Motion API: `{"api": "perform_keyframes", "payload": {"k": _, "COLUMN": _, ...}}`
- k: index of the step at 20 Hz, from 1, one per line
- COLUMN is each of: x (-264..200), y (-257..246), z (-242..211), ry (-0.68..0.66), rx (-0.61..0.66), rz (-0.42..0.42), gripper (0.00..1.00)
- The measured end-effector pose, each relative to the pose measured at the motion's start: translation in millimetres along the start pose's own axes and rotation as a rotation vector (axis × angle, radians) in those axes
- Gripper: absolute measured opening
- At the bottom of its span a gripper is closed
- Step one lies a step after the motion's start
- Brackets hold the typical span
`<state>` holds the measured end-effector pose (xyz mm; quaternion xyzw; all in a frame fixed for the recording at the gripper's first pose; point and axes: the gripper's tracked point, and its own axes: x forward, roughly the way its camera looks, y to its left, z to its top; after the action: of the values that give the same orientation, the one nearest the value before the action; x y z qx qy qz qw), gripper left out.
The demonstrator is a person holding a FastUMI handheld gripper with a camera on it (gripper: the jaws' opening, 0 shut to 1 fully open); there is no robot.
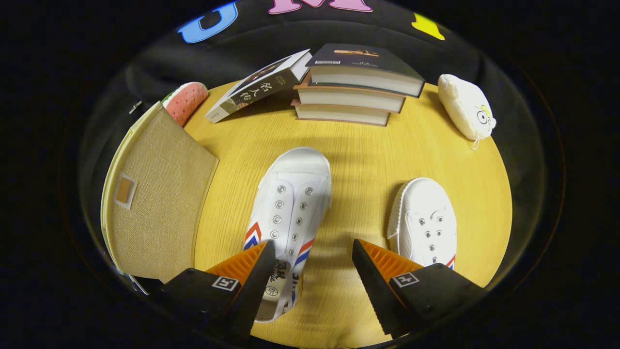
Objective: Open the storage box then place both shoes into the box .Put the left shoe in first, then the right shoe, with the right side of both shoes facing outward in a uniform manner.
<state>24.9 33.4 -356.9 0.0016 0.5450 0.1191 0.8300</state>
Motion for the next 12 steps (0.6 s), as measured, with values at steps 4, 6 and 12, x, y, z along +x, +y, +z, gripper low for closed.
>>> {"api": "perform_keyframes", "payload": {"k": 4, "x": 5, "y": 17, "z": -10, "ry": 0.056, "rx": 0.174, "rz": 0.109, "gripper": 0.78}}
{"api": "perform_keyframes", "payload": {"k": 6, "x": 6, "y": 24, "z": -9, "ry": 0.080, "rx": 0.243, "rz": 0.155, "gripper": 0.61}}
{"api": "perform_keyframes", "payload": {"k": 12, "x": 3, "y": 23, "z": -8, "ry": 0.077, "rx": 0.211, "rz": 0.118, "gripper": 0.26}}
